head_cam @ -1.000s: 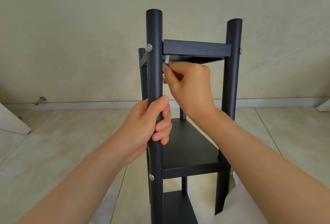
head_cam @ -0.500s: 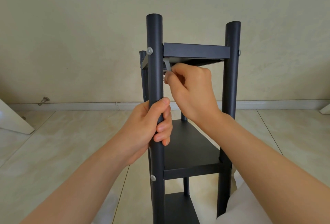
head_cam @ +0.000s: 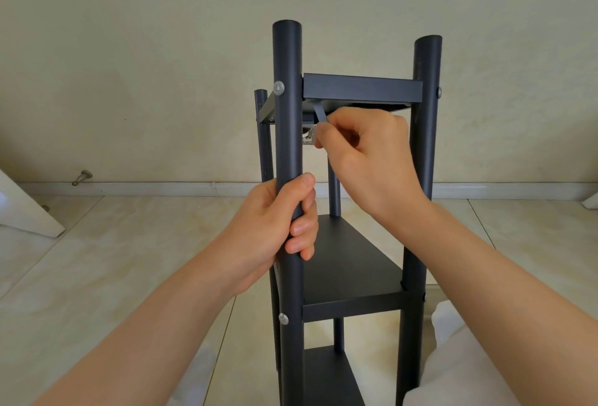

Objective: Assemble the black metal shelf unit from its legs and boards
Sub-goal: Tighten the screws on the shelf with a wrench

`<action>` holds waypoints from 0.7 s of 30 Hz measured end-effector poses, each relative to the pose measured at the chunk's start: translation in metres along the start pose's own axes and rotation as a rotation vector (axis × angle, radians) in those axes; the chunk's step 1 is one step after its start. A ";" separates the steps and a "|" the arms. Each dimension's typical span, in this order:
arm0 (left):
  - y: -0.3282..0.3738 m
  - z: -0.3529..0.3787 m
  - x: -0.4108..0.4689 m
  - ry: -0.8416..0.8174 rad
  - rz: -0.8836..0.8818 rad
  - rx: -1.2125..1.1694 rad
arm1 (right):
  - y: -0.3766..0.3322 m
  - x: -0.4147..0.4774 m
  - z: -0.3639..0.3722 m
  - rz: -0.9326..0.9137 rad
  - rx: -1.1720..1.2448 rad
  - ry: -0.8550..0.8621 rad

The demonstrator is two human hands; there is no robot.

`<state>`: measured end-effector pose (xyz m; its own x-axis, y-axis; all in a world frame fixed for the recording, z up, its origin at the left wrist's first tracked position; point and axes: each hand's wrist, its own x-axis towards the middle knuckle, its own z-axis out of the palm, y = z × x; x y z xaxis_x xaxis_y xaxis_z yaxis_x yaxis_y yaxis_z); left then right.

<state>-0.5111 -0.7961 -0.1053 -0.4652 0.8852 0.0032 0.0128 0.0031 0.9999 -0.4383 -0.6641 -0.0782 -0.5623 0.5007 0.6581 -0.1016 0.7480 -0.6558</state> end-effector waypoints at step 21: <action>0.000 0.004 -0.002 -0.060 -0.002 -0.005 | 0.025 0.008 0.030 -0.190 -0.053 0.219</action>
<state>-0.5070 -0.7962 -0.1053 -0.4114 0.9115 0.0004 0.0076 0.0030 1.0000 -0.4697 -0.6545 -0.1005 -0.3467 0.4268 0.8353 -0.1416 0.8565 -0.4964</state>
